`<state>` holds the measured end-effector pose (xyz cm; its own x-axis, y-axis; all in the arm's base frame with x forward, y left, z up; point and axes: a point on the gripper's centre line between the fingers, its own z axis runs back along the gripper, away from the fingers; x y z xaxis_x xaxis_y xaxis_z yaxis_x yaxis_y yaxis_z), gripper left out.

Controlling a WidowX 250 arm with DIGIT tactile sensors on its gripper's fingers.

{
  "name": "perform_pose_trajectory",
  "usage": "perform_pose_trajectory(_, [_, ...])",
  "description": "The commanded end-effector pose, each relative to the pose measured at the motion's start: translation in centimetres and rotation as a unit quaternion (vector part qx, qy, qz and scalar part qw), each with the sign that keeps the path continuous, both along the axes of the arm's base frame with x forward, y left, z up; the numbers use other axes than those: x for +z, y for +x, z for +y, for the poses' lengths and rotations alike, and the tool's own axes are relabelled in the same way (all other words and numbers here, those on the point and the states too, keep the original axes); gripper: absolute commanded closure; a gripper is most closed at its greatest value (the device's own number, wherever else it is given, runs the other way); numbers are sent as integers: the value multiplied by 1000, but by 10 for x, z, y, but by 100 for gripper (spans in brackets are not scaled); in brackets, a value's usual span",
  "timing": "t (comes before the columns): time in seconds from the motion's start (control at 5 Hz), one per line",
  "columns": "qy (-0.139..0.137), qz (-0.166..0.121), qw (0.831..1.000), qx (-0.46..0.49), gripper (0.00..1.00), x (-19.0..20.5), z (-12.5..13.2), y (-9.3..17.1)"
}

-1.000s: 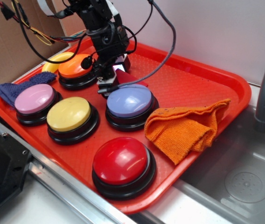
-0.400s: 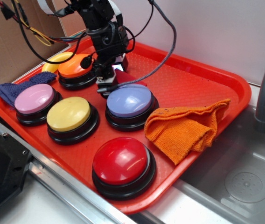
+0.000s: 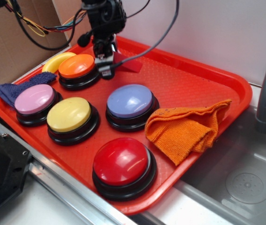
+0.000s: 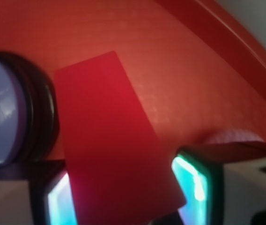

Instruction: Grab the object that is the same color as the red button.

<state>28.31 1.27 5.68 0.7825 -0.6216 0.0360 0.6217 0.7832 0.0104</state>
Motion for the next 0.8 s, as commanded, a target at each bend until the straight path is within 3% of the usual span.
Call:
perform_pose_trajectory(0.0, [-7,-29,968,248,100,86,-13,5])
perform_pose_trajectory(0.2, [-19,-32,931,363,100,114,-9,1])
perform_pose_trajectory(0.4, [-31,-42,915,401,100,136,-11,1])
perform_pose_trajectory(0.6, [-29,-39,916,397,100,137,-12,8])
